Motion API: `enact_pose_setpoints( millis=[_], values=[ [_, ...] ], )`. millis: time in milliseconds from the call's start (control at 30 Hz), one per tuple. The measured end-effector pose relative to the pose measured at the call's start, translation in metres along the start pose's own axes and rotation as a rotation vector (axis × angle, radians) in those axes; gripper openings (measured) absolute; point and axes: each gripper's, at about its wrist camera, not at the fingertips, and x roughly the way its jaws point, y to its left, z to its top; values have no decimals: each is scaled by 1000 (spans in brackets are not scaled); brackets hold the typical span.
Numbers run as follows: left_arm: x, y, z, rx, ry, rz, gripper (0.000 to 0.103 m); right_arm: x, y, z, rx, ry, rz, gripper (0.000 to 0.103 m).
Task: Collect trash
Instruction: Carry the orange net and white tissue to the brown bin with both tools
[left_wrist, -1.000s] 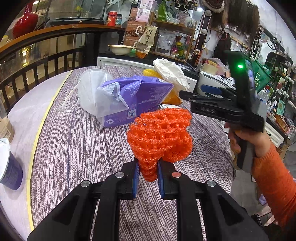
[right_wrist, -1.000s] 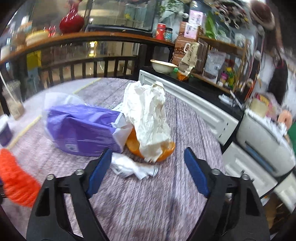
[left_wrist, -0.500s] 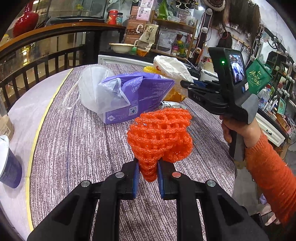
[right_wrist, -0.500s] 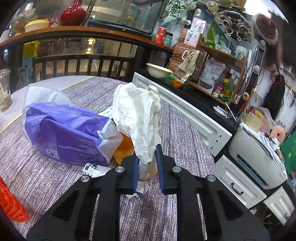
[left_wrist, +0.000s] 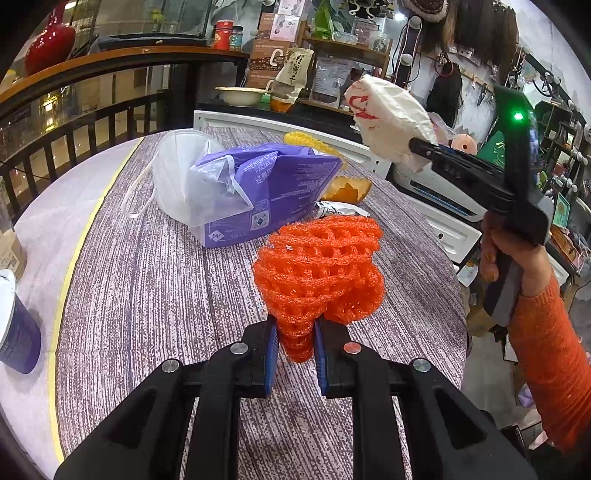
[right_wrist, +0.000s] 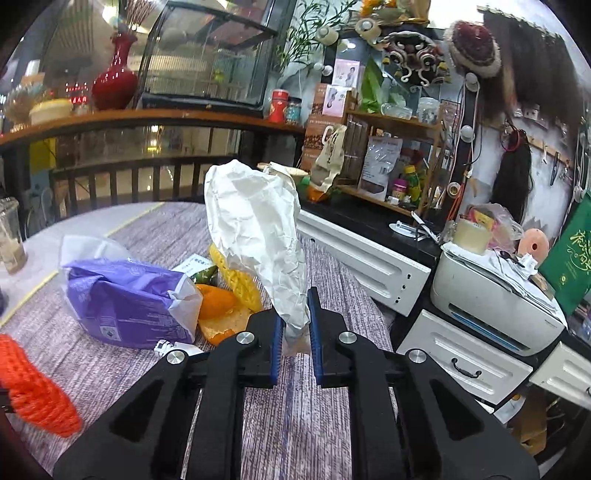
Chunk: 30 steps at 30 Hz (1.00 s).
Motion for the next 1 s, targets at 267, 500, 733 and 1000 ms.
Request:
enact_pose_setpoints(
  millis=[267,500,733,1000],
  values=[
    [-3,-9,3,17,-14,-20,17,-39,-20,-13,58,-17,29,13],
    [1,-30,7,34,-22,-58,17,-75,-45,-34,111,-22,18,14],
    [3,-66,13,87,-43,-99,17,-97,-83,-67,207,24,-12,14],
    [15,-110,20,144,-44,-154,17,-104,-131,-118,324,109,-107,14]
  ],
)
